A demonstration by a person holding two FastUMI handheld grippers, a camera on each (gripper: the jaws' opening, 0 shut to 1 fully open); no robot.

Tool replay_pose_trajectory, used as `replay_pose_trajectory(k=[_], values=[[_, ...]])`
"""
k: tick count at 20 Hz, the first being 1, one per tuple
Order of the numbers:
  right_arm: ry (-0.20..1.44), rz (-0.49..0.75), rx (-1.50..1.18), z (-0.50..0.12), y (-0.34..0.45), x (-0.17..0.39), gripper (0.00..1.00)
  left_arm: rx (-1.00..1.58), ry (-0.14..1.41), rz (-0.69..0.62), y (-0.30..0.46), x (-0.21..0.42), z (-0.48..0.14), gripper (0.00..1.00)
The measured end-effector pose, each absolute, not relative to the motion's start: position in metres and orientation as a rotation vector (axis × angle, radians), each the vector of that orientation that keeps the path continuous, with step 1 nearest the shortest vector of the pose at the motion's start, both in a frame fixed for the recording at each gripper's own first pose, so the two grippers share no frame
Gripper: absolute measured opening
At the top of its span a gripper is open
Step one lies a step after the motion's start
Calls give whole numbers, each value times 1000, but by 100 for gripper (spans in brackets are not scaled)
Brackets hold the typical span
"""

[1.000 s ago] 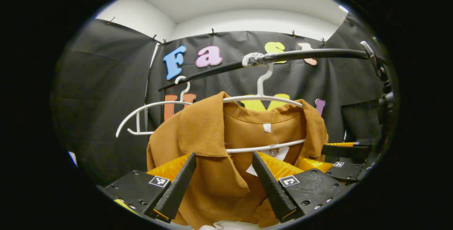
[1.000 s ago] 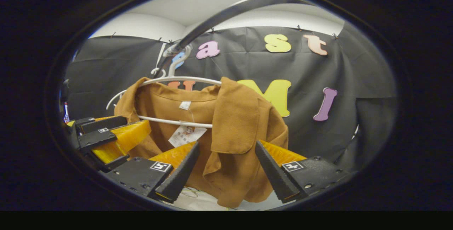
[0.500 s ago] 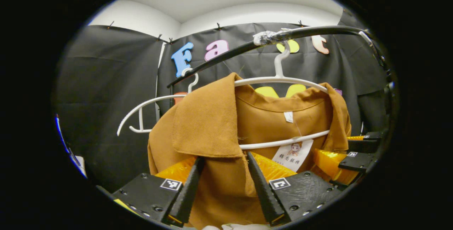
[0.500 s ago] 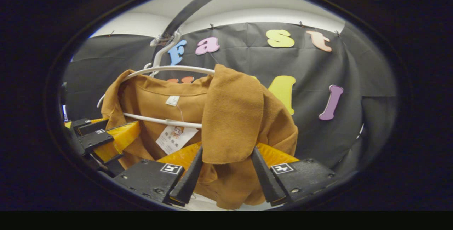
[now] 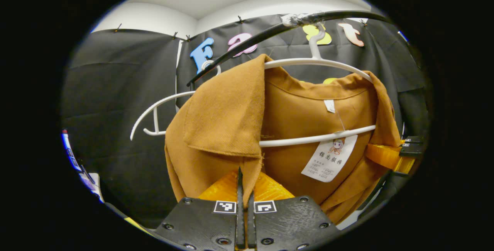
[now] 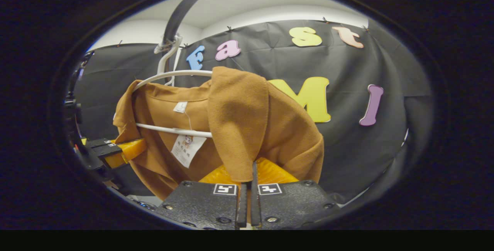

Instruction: Grasp the clothes on the hanger with both hands and then place them into the laundry hamper below.

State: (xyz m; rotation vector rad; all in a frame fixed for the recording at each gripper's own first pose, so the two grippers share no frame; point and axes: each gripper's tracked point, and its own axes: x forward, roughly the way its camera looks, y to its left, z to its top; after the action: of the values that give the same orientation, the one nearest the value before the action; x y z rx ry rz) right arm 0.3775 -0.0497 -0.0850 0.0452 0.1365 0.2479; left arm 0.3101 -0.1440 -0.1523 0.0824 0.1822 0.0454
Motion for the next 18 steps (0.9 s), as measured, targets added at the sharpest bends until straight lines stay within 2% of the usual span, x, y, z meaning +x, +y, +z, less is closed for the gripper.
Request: replay_pose_trajectory(k=[1,3,5,6,7,8,10,15,18], values=[[140,267,56,-85,-52,378,7,79,183,47,-144,311,-152,3],[143,318,78,-84,-52,380,6,69,190,26,-144,311,-150,0],[159,395,140,-84,-49,379,5,33,194,-1,-144,310,-149,3],[167,438,175,-83,-47,378,5,7,198,-14,-143,309,-148,0],[179,479,209,-85,-46,377,5,-15,197,-34,-143,308,-145,3],[189,518,245,-83,-46,375,5,-17,192,-31,-139,305,-142,0],[193,601,324,-76,-38,371,5,-37,166,-53,-136,302,-131,0],[129,794,385,-50,-25,344,4,-68,120,-51,-124,299,-105,3],[113,821,424,-42,-32,341,4,-67,107,-48,-115,300,-96,0]])
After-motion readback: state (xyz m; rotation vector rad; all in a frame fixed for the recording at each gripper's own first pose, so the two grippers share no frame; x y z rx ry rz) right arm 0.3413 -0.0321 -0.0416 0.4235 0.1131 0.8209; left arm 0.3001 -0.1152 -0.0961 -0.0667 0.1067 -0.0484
